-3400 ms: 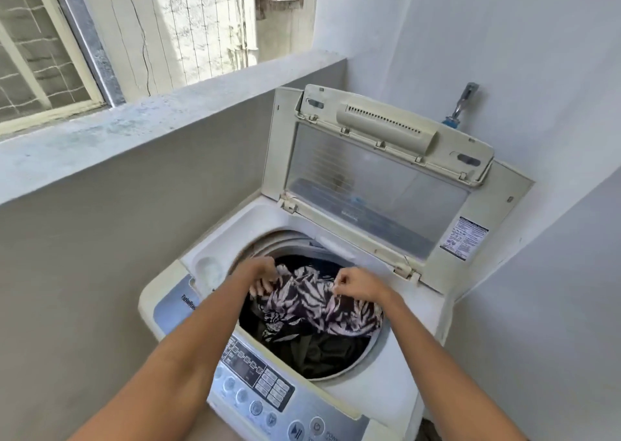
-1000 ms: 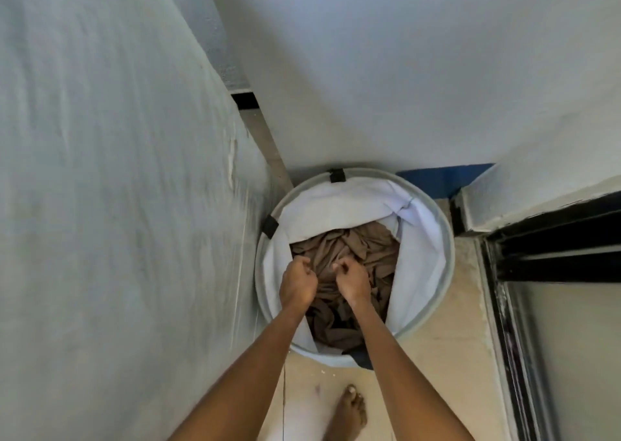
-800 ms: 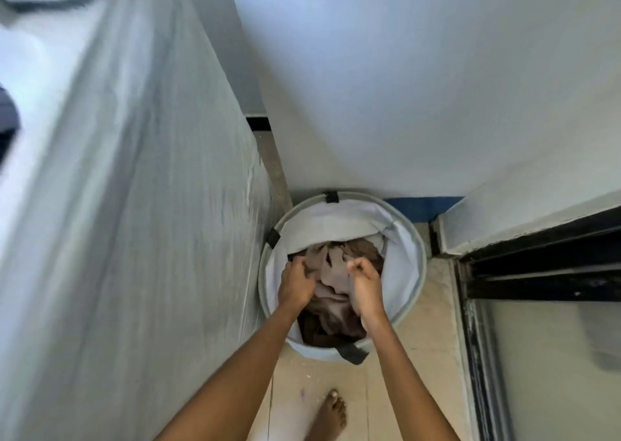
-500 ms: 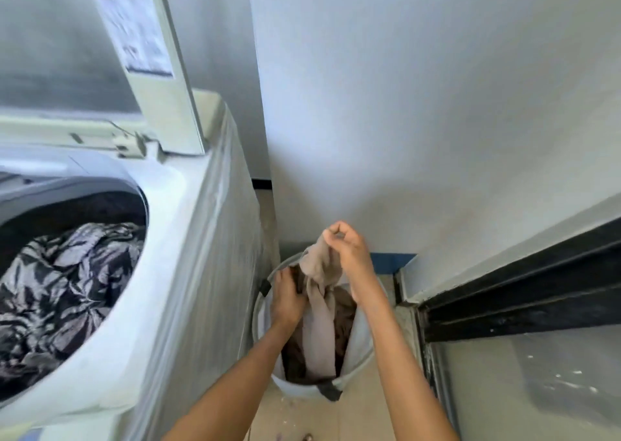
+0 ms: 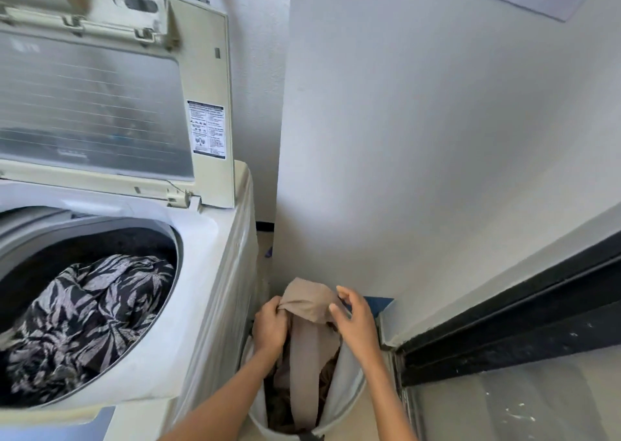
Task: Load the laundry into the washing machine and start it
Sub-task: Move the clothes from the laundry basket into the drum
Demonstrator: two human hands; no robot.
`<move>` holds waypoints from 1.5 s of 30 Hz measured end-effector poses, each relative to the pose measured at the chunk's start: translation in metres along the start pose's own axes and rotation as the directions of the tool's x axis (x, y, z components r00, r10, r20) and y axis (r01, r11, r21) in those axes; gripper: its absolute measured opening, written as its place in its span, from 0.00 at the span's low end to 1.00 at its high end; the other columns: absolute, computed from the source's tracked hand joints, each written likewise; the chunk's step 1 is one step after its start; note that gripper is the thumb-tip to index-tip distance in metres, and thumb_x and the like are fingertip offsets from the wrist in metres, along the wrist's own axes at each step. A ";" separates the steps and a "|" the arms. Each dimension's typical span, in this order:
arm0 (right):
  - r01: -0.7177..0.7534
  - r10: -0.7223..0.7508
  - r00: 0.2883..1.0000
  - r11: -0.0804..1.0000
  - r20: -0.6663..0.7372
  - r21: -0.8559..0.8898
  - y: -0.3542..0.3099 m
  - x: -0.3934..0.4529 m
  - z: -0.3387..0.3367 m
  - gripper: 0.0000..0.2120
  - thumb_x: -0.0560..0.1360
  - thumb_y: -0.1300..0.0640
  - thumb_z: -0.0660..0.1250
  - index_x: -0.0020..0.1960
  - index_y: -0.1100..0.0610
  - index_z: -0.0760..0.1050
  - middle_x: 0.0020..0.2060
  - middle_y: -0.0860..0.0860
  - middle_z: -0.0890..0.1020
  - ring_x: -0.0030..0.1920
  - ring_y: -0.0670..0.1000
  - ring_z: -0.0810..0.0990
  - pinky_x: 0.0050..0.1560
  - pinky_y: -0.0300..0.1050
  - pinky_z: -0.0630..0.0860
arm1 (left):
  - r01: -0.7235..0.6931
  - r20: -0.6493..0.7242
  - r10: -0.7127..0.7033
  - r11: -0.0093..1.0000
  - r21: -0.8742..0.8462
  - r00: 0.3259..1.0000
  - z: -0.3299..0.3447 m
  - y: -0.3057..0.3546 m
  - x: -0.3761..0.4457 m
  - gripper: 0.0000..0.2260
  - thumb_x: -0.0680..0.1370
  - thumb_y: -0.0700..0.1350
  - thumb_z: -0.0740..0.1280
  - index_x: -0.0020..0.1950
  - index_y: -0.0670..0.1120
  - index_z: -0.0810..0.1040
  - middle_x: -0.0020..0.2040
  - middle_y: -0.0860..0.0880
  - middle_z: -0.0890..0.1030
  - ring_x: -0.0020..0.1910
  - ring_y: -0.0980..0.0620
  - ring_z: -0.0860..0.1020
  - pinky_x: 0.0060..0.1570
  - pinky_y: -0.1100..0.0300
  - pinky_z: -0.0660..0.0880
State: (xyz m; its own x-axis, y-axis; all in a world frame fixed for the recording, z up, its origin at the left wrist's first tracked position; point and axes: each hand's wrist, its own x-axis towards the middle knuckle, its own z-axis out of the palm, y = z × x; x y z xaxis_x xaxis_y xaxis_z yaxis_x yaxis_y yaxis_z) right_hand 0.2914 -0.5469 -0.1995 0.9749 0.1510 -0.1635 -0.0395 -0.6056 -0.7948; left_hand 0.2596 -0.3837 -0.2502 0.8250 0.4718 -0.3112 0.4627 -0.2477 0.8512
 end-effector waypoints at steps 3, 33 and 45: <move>-0.069 0.089 0.985 0.989 0.151 -0.133 0.027 -0.013 0.028 0.29 0.75 0.49 0.67 0.73 0.51 0.62 0.65 0.45 0.66 0.68 0.46 0.66 0.67 0.43 0.66 | 0.057 -0.129 -0.083 0.980 -0.191 0.988 0.001 0.033 -0.009 0.10 0.77 0.43 0.56 0.47 0.44 0.76 0.44 0.49 0.80 0.43 0.48 0.76 0.45 0.52 0.73; 0.166 -0.142 0.986 0.798 -0.087 0.580 -0.243 0.017 -0.121 0.08 0.78 0.65 0.61 0.52 0.57 0.77 0.48 0.56 0.82 0.48 0.52 0.80 0.52 0.47 0.77 | -0.107 0.638 0.270 0.953 -0.282 0.721 -0.090 0.232 -0.008 0.17 0.69 0.43 0.67 0.58 0.51 0.72 0.45 0.53 0.78 0.44 0.57 0.76 0.39 0.67 0.73; -0.080 0.069 0.985 0.995 0.156 0.067 -0.128 -0.005 -0.067 0.60 0.60 0.36 0.75 0.78 0.51 0.40 0.77 0.50 0.51 0.76 0.52 0.54 0.74 0.51 0.60 | -0.291 -0.109 0.270 0.854 -0.431 0.957 -0.113 0.274 -0.014 0.11 0.73 0.40 0.68 0.31 0.49 0.74 0.31 0.51 0.77 0.35 0.51 0.75 0.35 0.58 0.71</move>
State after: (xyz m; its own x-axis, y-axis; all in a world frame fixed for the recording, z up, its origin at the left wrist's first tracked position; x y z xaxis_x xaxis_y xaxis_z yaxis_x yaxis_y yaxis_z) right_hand 0.3063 -0.5223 -0.0576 0.9237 0.2294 -0.3069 -0.1318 -0.5619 -0.8166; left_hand 0.3381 -0.3623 0.0349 0.8789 0.4765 -0.0214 0.0159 0.0157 0.9998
